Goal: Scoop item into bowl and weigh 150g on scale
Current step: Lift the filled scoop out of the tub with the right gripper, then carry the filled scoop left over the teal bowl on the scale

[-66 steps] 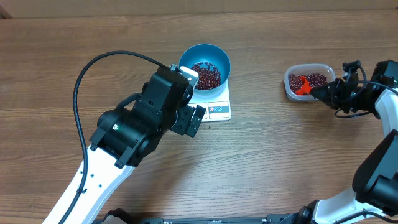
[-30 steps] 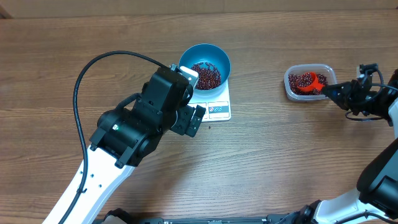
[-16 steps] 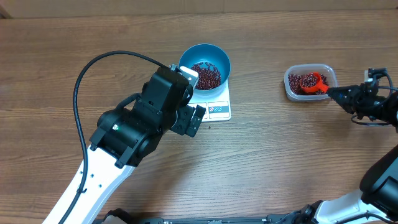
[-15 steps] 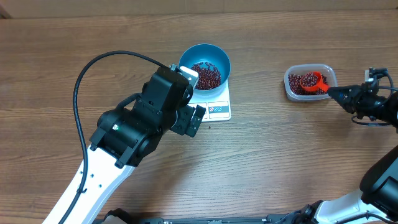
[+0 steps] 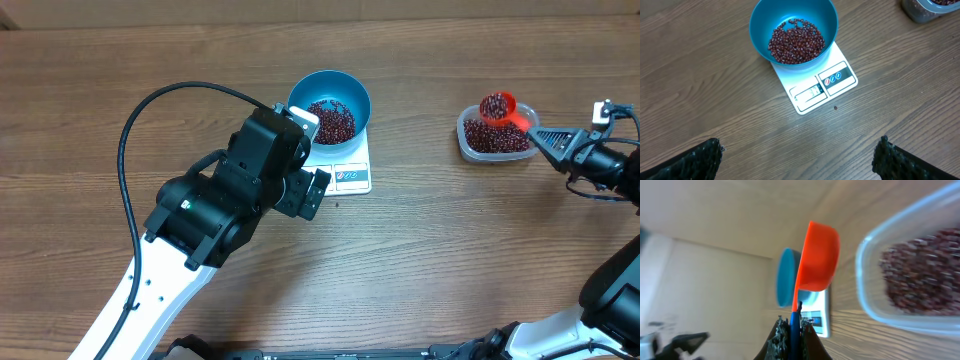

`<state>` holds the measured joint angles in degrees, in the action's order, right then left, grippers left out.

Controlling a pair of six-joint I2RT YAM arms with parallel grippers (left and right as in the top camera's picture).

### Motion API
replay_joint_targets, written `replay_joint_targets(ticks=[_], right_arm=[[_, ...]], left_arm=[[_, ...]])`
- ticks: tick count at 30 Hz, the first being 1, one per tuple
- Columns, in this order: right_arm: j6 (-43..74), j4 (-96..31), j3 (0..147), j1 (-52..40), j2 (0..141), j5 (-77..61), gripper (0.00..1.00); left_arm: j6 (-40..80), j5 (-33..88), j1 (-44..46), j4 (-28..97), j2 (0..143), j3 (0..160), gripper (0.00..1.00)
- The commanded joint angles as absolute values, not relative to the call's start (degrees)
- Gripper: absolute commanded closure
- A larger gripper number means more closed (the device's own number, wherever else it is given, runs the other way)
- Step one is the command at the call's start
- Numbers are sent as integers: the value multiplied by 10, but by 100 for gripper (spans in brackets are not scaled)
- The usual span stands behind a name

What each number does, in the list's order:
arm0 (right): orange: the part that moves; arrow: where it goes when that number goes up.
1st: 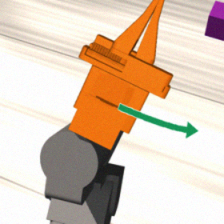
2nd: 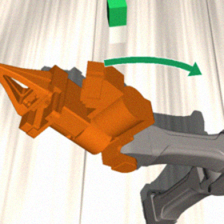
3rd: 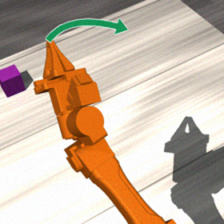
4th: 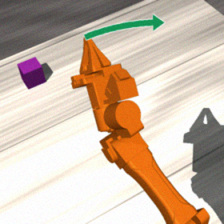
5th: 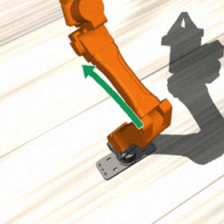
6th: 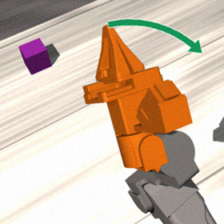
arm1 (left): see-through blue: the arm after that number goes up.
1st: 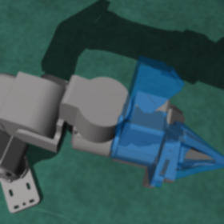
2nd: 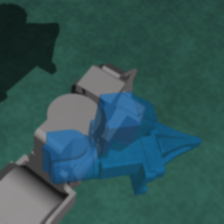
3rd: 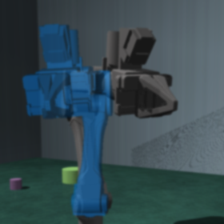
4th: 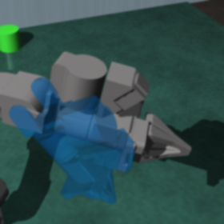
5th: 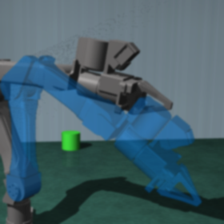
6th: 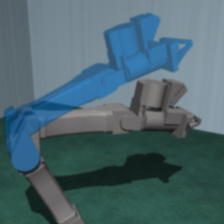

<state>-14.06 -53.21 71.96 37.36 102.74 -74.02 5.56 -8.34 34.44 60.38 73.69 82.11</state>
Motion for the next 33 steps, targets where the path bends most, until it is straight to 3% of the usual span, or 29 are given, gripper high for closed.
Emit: replay_joint_targets(ticks=[1,8,13,23,33], right_arm=[[-148,-533,717,357,1030,-818,96],[-146,-532,729,269,1030,-826,96],[-75,-482,766,187,1030,-820,96],[93,-315,805,40,1030,-701,96],[124,-256,808,-75,1030,-532,96]], left_arm=[[47,-79,340,602,740,823,0],[47,-79,340,602,740,823,0],[47,-79,340,602,740,823,0],[47,-79,340,602,740,823,0],[47,-79,340,602,740,823,0]])
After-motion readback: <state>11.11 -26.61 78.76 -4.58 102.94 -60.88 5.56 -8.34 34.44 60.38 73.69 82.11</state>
